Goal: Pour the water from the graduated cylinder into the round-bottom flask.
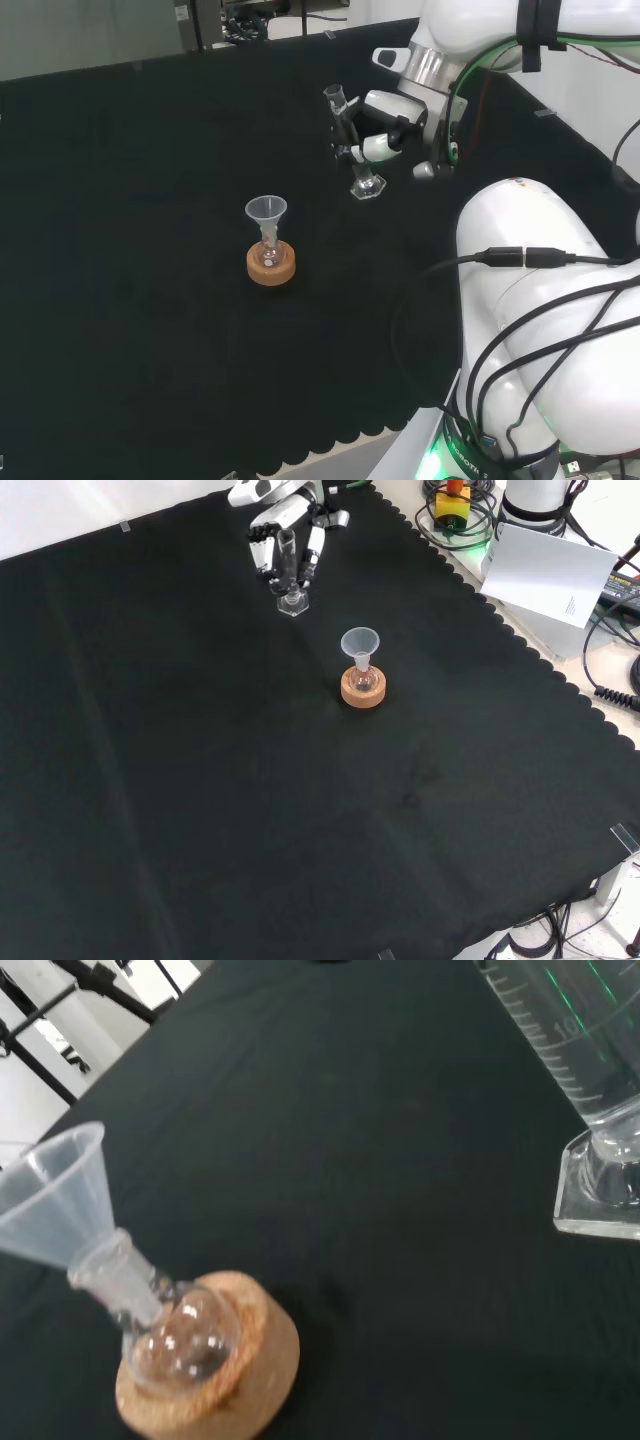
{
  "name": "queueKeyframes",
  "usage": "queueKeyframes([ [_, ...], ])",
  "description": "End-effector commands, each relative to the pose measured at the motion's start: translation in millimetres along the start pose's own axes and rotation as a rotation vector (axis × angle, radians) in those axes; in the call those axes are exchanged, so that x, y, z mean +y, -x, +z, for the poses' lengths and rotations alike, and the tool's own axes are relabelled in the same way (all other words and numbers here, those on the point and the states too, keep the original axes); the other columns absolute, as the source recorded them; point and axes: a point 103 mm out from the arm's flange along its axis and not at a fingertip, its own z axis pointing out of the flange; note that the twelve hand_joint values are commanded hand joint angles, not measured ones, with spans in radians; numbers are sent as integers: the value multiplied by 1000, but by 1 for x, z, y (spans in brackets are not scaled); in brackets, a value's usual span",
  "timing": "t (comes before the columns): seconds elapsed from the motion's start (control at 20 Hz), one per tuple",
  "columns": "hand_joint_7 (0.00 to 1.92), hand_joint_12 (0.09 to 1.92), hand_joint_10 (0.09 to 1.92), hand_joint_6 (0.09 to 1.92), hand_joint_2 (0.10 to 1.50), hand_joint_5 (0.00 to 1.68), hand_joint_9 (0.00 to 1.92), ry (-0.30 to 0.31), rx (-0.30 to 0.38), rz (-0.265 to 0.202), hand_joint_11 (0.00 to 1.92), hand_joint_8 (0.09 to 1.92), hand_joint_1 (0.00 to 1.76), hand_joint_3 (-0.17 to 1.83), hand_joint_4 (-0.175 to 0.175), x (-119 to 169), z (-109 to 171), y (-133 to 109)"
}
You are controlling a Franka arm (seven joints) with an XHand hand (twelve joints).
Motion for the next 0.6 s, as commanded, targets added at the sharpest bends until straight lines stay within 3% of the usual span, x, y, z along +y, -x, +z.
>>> queueKeyframes([
  [0.05,1259,733,87,1001,1122,994,1424,-67,-51,14,1300,344,1146,-14,-143,-29,6,-8],
  [0.3,1261,730,87,997,1121,997,1425,-161,-92,26,1299,340,1147,-15,-144,-41,15,-16],
  [0.6,1270,720,87,985,1119,1004,1430,-315,-173,25,1300,322,1149,-18,-143,-36,19,-15],
])
